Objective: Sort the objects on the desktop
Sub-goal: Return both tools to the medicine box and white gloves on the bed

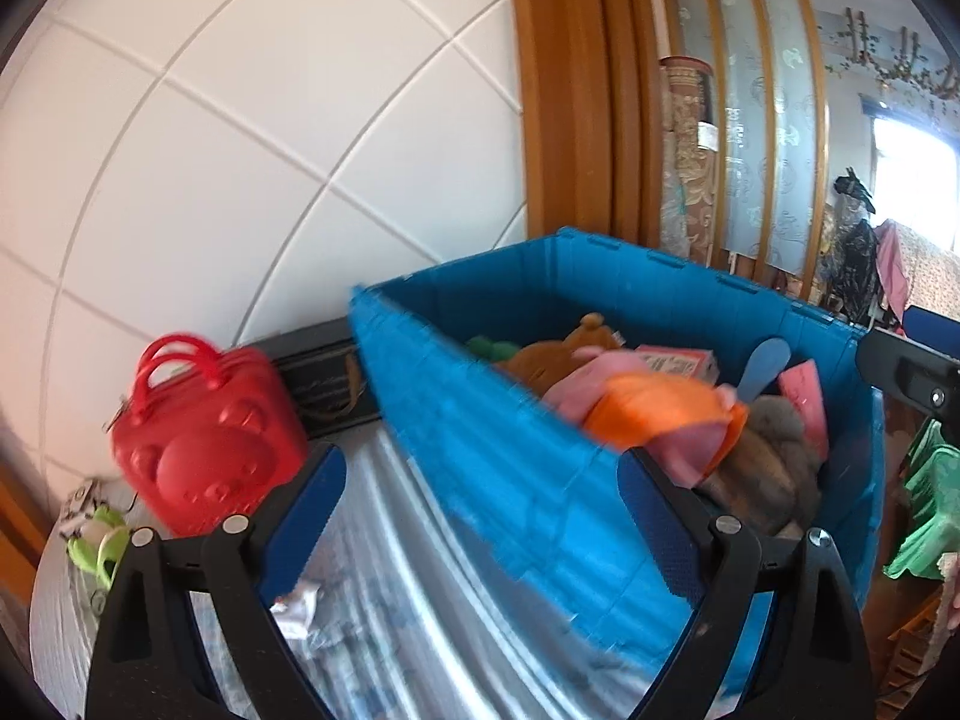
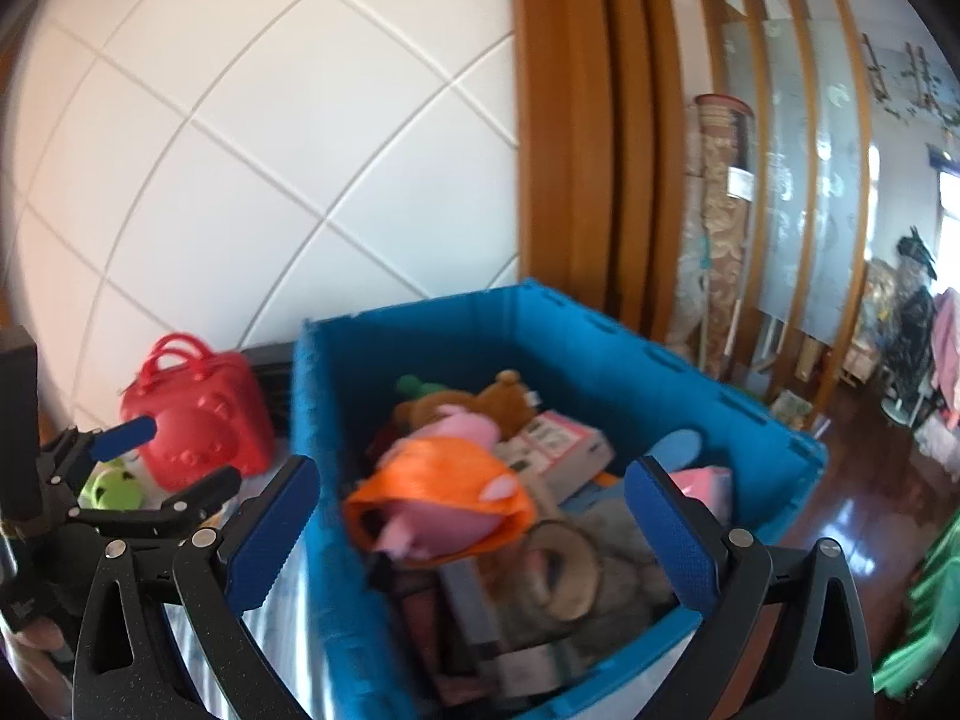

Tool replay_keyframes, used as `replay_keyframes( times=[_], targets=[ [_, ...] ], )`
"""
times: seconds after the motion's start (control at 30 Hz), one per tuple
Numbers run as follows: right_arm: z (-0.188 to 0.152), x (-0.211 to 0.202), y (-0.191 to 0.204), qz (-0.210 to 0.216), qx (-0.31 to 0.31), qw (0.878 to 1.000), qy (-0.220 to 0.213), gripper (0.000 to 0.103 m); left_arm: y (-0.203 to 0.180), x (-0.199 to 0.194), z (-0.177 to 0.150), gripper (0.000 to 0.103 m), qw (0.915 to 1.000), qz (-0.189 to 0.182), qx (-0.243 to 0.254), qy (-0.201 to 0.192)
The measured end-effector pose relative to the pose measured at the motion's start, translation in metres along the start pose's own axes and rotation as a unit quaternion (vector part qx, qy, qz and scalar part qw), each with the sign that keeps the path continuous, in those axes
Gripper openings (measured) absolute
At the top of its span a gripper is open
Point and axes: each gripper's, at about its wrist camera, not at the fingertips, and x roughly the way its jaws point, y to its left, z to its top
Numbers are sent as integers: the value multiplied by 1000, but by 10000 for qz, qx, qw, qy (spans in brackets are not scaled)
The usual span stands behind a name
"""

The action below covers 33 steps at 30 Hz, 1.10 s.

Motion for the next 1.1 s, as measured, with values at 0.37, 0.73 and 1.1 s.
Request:
replay_keyframes(
  times=[0.37, 0.73, 1.1],
  targets=[
    [-22, 27, 129, 779, -595, 9944, 408, 103, 129, -5, -90, 93, 9917, 766, -793, 663],
    [-68, 127, 232, 1428, -1018, 9744, 1408, 103, 267, 37, -195, 93, 9442, 1793, -1962, 1947],
    [-109, 255, 258, 1302, -972, 9564, 2428, 103, 318, 127, -229, 93, 9253, 1552, -2356, 2533]
  ],
)
